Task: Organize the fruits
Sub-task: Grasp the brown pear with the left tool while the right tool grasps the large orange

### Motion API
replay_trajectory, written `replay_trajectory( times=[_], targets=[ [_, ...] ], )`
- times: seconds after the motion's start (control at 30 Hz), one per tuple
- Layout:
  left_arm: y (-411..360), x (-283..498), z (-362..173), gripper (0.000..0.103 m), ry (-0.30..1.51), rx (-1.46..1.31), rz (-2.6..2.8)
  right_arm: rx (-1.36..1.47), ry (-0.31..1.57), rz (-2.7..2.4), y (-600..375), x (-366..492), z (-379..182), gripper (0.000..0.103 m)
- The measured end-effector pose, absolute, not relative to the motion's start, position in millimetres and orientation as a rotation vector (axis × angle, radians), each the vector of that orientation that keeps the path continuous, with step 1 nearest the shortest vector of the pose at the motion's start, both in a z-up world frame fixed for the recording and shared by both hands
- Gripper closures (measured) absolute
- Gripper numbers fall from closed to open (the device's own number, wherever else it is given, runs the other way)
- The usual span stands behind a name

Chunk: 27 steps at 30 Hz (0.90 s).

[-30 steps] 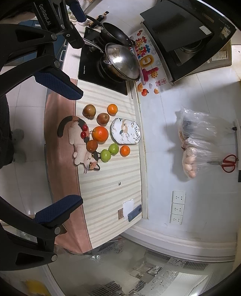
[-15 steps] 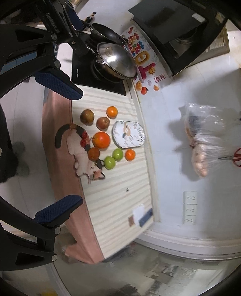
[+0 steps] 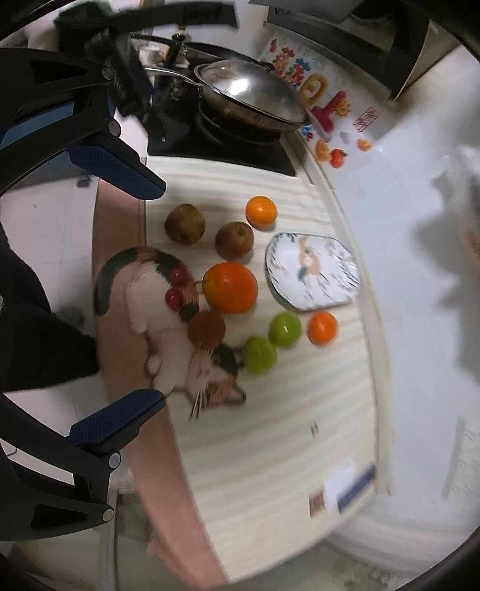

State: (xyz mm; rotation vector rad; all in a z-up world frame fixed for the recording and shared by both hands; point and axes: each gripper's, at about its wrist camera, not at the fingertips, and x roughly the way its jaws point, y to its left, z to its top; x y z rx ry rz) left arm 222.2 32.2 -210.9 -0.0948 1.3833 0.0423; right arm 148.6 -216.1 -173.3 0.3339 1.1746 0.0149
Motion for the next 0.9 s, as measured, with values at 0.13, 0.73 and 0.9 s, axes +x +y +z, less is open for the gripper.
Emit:
replay_trajectory(
  times=[0.13, 0.73, 0.9],
  targets=[
    [26, 252, -266, 0.009, 1.521, -0.191, 0.052, 0.323, 1.275, 0.079, -217, 210, -221, 0.000],
    [-2, 305, -356, 0.029, 1.669, -0.270, 0.135, 0.299, 1.612, 0.255, -187, 326, -348, 0.000],
    [-3, 308, -359, 0.035, 1.671, -0.258, 0.128, 0.290, 1.674, 0.261, -180, 335, -363, 0.001]
  ],
)
